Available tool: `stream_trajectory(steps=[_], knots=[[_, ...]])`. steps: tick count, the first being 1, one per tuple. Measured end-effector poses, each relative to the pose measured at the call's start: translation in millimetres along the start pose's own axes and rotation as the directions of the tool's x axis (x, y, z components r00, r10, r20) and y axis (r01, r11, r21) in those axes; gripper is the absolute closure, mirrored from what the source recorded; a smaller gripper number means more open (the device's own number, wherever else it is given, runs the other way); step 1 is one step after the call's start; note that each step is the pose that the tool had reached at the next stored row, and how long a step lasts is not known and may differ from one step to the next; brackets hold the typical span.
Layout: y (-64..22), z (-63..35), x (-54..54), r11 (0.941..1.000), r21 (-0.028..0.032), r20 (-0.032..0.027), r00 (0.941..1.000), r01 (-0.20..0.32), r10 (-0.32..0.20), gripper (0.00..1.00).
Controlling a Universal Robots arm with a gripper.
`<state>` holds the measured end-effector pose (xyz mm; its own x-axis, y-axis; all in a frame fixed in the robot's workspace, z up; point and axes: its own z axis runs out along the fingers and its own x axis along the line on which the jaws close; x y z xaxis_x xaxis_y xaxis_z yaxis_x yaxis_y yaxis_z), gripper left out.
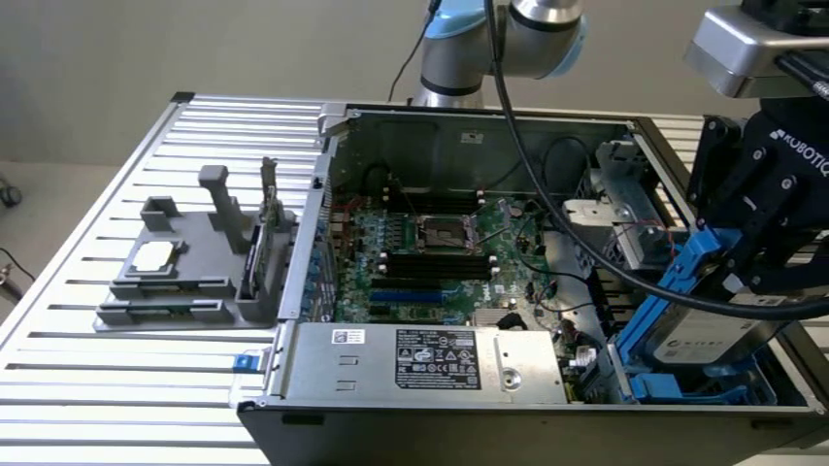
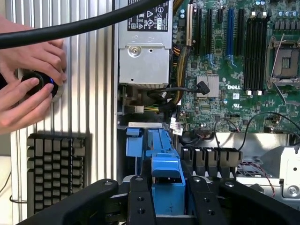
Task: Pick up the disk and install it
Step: 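Insert the disk into the insertion slot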
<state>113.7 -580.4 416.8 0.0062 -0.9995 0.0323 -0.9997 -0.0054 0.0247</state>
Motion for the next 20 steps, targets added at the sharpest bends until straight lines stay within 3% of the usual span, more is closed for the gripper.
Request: stream_trajectory(steps=[11, 13, 20], knots=[[0.1, 3.3, -0.8, 1.0000, -0.0001, 0.0008, 1.0000, 0.000, 0.000, 0.67], [0.1, 3.7, -0.9, 1.0000, 0.0000, 0.0007, 1.0000, 0.000, 0.000, 0.59], [0.3, 5.2, -1.0, 1.0000, 0.0000, 0.0008, 1.0000, 0.000, 0.000, 0.59]])
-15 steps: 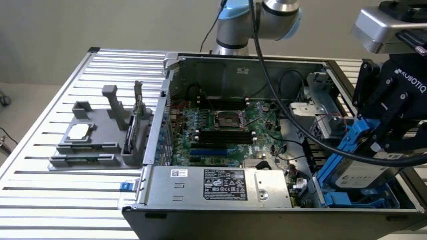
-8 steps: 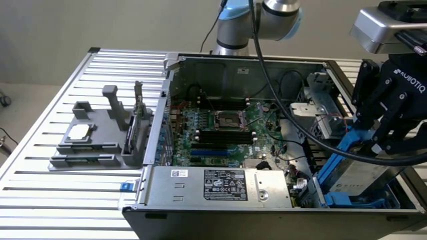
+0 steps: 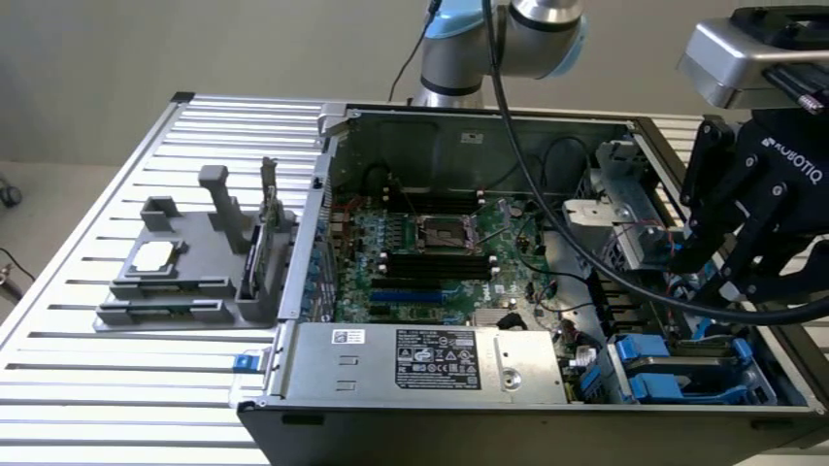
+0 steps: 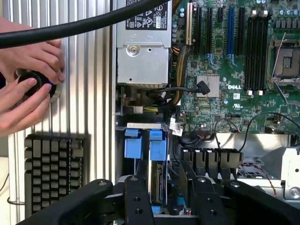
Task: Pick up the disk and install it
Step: 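Insert the disk into the insertion slot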
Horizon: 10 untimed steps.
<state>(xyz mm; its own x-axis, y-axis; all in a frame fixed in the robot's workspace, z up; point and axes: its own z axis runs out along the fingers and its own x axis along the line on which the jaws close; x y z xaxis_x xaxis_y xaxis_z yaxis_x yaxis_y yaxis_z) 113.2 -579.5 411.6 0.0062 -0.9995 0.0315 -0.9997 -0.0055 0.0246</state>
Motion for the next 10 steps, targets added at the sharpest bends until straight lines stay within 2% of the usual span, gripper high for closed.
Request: stream_trajectory(steps=[3, 10], knots=[[0.0, 1.2, 0.0, 1.0000, 0.0000, -0.0001, 1.0000, 0.000, 0.000, 0.59], [-2.4, 13.2, -0.4, 1.0000, 0.0000, -0.0005, 1.0000, 0.000, 0.000, 0.59]])
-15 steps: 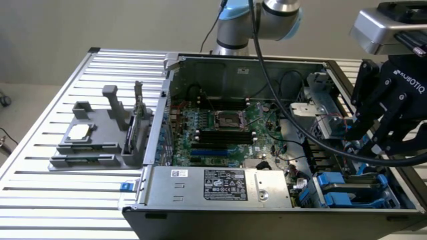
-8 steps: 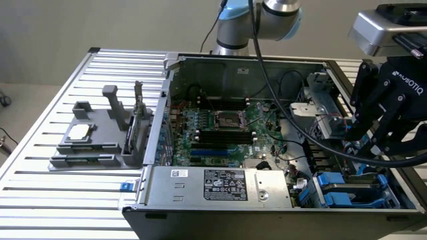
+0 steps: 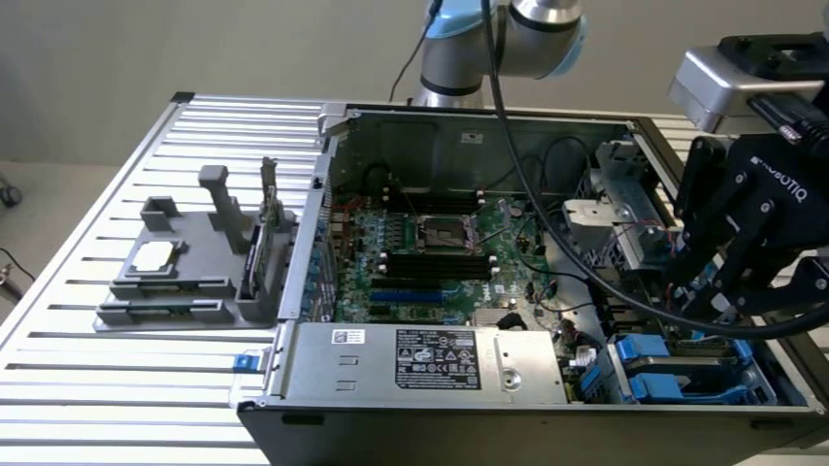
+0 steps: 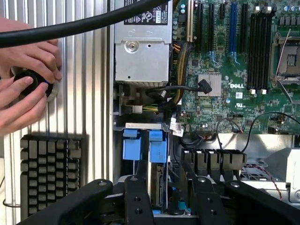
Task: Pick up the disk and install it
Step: 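Insert the disk into the insertion slot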
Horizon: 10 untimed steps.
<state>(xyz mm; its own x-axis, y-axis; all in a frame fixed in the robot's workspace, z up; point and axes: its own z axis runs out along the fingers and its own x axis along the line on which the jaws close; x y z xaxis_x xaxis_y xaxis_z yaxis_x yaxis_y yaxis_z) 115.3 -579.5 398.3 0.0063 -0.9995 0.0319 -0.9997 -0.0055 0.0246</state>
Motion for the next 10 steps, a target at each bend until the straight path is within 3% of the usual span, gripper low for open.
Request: stream_trajectory(steps=[4, 5, 10], knots=[[-2.2, 7.3, -0.2, 1.0000, 0.0000, -0.0002, 1.0000, 0.000, 0.000, 0.62], [-2.8, 9.2, -0.3, 1.0000, 0.0000, -0.0002, 1.0000, 0.000, 0.000, 0.68], [-6.4, 18.1, -0.5, 1.0000, 0.0000, -0.0005, 1.0000, 0.000, 0.000, 0.68]])
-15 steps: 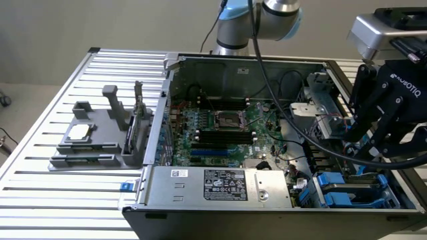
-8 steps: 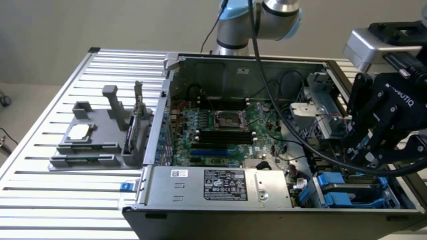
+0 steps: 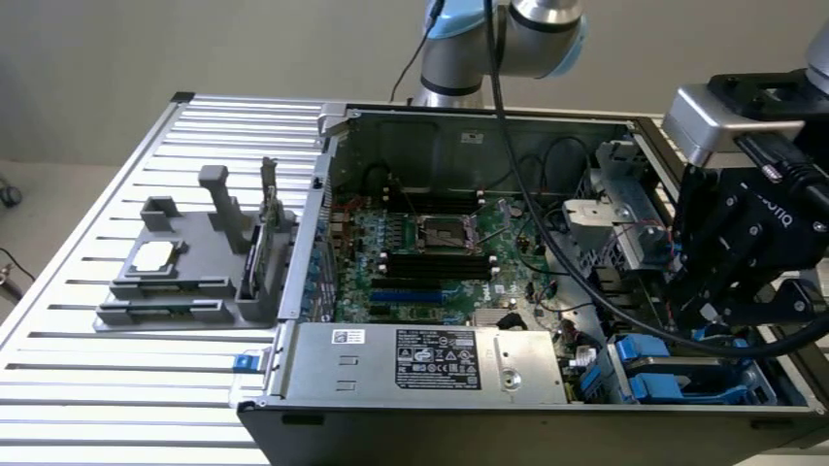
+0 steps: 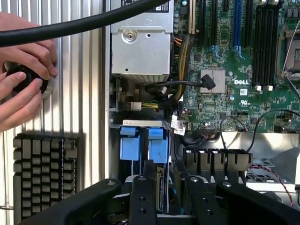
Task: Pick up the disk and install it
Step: 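Insert the disk into the insertion slot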
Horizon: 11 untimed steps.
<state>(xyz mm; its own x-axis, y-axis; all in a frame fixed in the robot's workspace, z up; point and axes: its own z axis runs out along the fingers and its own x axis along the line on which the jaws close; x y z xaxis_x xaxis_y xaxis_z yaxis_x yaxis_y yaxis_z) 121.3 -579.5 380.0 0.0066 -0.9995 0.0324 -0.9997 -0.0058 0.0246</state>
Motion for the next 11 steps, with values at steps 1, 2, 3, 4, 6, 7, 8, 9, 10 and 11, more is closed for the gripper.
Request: stream_trajectory(steps=[1, 2, 3, 4, 6, 7, 8, 9, 10, 11], knots=[[-0.7, 1.8, -0.1, 1.0000, 0.0000, 0.0000, 1.0000, 0.000, 0.000, 0.68], [-1.4, 3.6, -0.1, 1.0000, 0.0000, 0.0001, 1.0000, 0.000, 0.000, 0.71], [-2.1, 5.3, -0.2, 1.0000, 0.0000, 0.0000, 1.0000, 0.000, 0.000, 0.71], [-2.7, 7.1, -0.2, 1.0000, 0.0000, 0.0001, 1.0000, 0.000, 0.000, 0.78], [-3.9, 10.9, -0.3, 1.0000, 0.0000, 0.0000, 1.0000, 0.000, 0.000, 0.78], [-4.3, 12.7, -0.4, 1.0000, 0.0000, 0.0000, 1.0000, 0.000, 0.000, 0.78], [-4.8, 14.5, -0.4, 1.0000, 0.0000, 0.0001, 1.0000, 0.001, -0.001, 0.78], [-5.2, 16.2, -0.5, 1.0000, 0.0000, 0.0000, 1.0000, 0.001, -0.001, 0.78], [-5.5, 18.0, -0.6, 1.0000, 0.0000, -0.0001, 1.0000, 0.001, -0.001, 0.78], [-5.8, 19.8, -0.6, 1.0000, 0.0000, 0.0000, 1.0000, 0.000, 0.000, 0.78]])
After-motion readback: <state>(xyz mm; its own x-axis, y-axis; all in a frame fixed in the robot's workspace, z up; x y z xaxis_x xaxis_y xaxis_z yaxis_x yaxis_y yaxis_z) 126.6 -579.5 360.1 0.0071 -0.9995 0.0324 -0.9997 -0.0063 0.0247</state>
